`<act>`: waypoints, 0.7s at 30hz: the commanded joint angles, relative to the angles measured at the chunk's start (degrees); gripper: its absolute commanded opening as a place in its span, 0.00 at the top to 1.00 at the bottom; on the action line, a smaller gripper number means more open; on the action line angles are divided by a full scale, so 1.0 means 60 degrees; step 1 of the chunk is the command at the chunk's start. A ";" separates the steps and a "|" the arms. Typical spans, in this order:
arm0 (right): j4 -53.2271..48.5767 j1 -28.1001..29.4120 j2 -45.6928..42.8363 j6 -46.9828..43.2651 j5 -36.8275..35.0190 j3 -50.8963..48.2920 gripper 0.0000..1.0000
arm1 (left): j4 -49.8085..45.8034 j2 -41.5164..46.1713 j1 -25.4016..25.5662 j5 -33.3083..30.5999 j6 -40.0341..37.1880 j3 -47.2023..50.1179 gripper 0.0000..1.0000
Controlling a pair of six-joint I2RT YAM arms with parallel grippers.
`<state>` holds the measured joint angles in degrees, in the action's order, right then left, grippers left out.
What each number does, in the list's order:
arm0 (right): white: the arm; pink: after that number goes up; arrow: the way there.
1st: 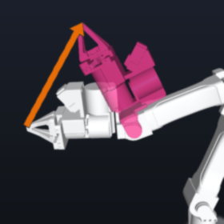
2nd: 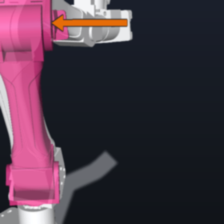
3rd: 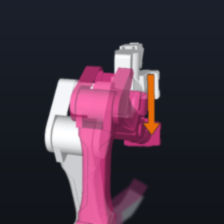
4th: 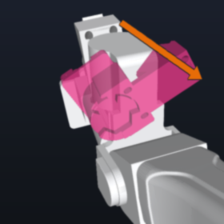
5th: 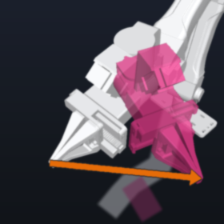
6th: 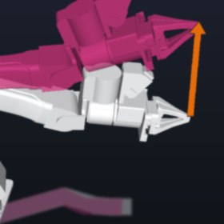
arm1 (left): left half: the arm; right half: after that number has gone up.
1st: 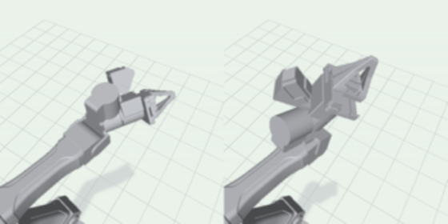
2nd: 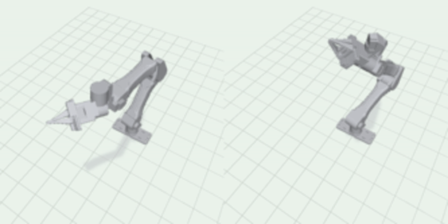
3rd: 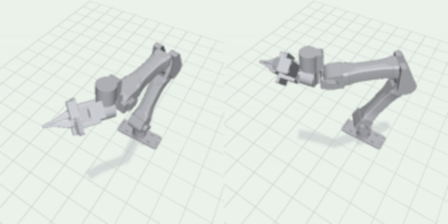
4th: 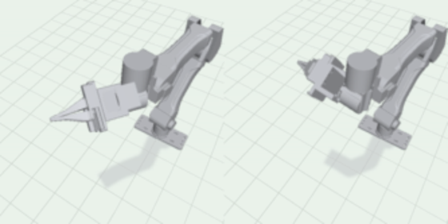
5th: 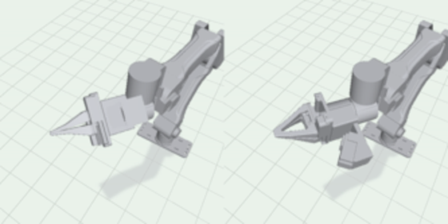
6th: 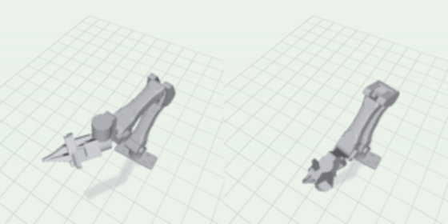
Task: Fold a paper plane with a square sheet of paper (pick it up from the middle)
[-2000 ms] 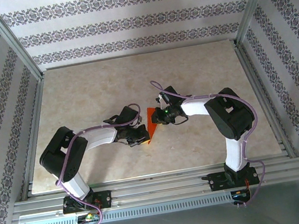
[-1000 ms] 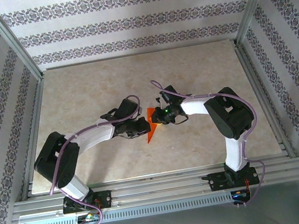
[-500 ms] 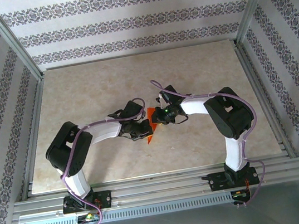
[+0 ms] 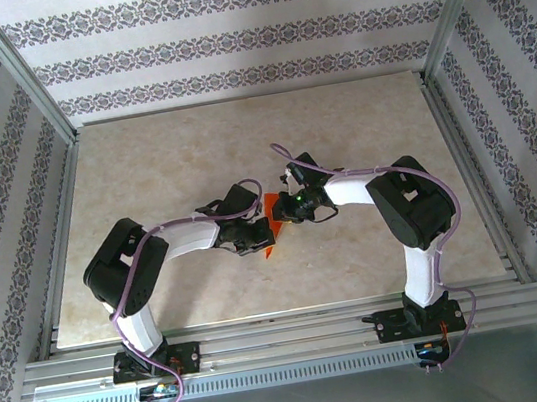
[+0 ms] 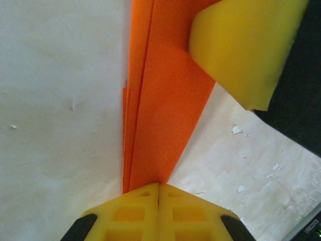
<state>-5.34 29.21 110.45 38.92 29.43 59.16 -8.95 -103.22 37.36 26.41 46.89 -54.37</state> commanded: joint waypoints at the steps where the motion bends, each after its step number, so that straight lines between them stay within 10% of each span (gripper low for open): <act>1: -0.0496 0.0023 0.0965 0.0017 -0.1022 -0.0253 0.82 | -0.1067 0.0038 0.0360 -0.0144 -0.0060 0.0327 0.94; 21: -0.0584 -0.0006 0.1147 0.0188 -0.1128 -0.0209 0.83 | -0.2194 0.0963 0.1001 -0.0742 0.0133 0.1110 0.94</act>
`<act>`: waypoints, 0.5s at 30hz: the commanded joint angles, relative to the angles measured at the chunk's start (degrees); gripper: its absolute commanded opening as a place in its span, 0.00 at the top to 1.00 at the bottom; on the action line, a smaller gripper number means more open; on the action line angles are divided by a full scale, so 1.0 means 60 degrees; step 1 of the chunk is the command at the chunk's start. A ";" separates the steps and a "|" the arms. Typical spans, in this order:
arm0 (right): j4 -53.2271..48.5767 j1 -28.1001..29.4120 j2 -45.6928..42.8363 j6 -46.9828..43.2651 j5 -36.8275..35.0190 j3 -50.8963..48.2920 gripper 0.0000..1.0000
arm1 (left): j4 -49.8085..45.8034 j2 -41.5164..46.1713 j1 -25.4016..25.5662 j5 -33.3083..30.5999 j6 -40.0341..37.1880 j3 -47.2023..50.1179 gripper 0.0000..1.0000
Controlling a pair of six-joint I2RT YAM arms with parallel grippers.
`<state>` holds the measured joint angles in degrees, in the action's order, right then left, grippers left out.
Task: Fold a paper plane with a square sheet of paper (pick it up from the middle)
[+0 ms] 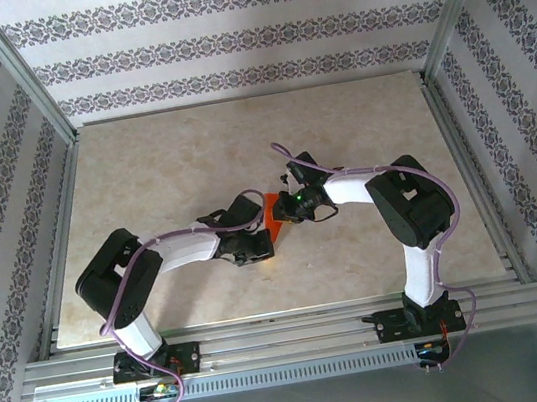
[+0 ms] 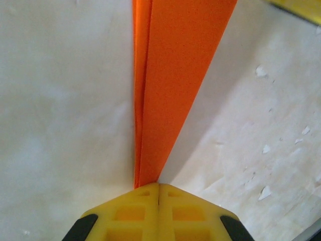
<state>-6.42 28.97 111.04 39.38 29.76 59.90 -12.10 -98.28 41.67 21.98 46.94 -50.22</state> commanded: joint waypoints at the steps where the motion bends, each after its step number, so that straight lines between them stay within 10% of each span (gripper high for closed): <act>1: -0.0402 0.0035 0.1046 0.0105 -0.1180 -0.0331 0.83 | -0.1749 0.0203 0.0291 -0.0001 0.0102 0.0463 0.94; 15: -0.0370 0.0020 0.1111 0.0132 -0.1138 -0.0319 0.83 | 0.0003 0.1244 -0.0787 0.0263 -0.0121 -0.0354 0.95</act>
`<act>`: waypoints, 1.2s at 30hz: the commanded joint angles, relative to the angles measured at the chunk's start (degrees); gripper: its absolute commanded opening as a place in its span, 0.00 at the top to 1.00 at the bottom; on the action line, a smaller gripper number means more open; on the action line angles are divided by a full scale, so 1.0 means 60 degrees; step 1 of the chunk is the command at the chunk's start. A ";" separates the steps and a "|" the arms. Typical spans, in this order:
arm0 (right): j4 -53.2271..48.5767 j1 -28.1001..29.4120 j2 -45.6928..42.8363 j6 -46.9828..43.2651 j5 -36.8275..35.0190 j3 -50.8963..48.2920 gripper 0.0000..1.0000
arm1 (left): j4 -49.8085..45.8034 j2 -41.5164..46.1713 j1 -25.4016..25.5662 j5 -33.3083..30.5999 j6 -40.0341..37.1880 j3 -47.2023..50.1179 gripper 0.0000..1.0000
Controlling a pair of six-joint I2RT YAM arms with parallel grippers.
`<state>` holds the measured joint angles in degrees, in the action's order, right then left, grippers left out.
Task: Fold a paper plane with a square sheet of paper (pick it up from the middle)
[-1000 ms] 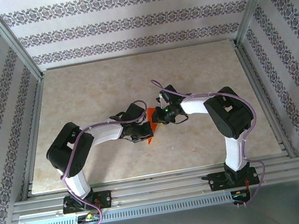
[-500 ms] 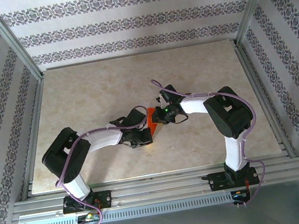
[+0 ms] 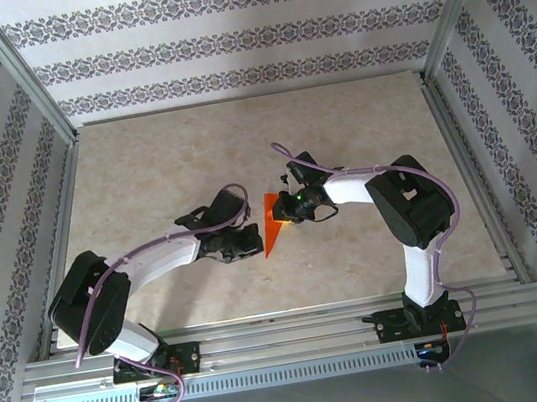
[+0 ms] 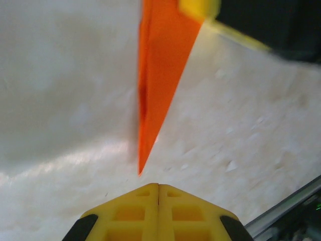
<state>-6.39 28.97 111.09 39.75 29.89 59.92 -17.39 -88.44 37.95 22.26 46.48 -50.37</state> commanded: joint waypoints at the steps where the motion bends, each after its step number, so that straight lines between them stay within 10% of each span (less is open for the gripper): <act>1: -0.0385 0.0020 0.1129 0.0077 -0.1119 -0.0301 0.83 | 0.1199 -0.0699 -0.0180 0.0386 0.0087 -0.0446 0.95; 36: 0.0072 0.0107 -0.1455 -0.0838 -0.1163 -0.0697 0.84 | 0.0353 -0.2625 -0.0042 -0.0765 -0.0230 -0.0555 1.00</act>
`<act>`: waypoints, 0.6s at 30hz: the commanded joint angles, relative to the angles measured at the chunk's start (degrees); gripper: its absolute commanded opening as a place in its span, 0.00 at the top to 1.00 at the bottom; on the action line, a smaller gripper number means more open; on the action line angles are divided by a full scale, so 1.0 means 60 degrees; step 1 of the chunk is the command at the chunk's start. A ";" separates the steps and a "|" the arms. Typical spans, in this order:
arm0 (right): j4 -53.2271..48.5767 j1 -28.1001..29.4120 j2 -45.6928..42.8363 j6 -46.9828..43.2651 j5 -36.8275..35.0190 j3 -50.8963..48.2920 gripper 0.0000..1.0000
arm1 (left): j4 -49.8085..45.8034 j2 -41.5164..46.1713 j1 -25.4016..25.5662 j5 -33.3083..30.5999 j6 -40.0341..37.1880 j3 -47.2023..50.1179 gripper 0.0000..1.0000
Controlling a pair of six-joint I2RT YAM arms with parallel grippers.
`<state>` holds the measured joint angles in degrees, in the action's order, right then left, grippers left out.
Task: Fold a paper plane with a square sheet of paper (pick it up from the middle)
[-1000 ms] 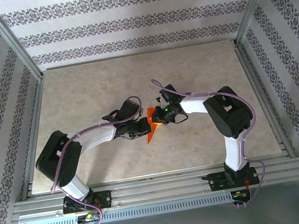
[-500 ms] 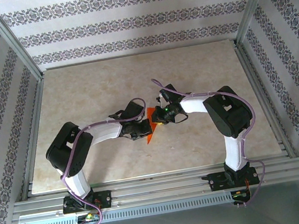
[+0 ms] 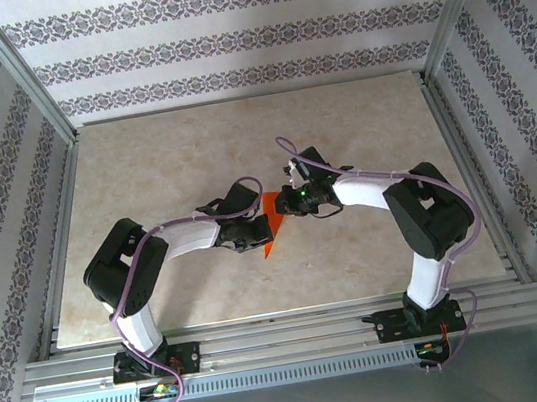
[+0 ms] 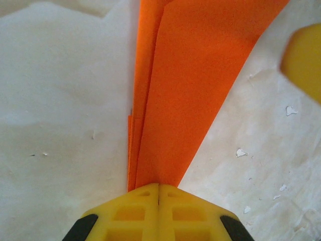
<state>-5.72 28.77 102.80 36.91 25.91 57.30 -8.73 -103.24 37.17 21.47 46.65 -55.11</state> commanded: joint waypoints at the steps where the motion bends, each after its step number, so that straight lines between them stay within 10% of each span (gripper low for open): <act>1: -0.0061 0.0217 0.0006 -0.0378 -0.0509 -0.0243 0.84 | -0.1153 -0.0167 0.0090 -0.0642 -0.0303 0.0210 1.00; 18: 0.0130 -0.0394 0.1455 -0.0677 -0.0085 0.0500 0.93 | -0.2939 -0.0738 0.0307 -0.1408 -0.1320 0.0038 1.00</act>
<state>-5.30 28.71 109.30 34.92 27.59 59.13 -13.47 -103.57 38.20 18.52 41.93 -57.12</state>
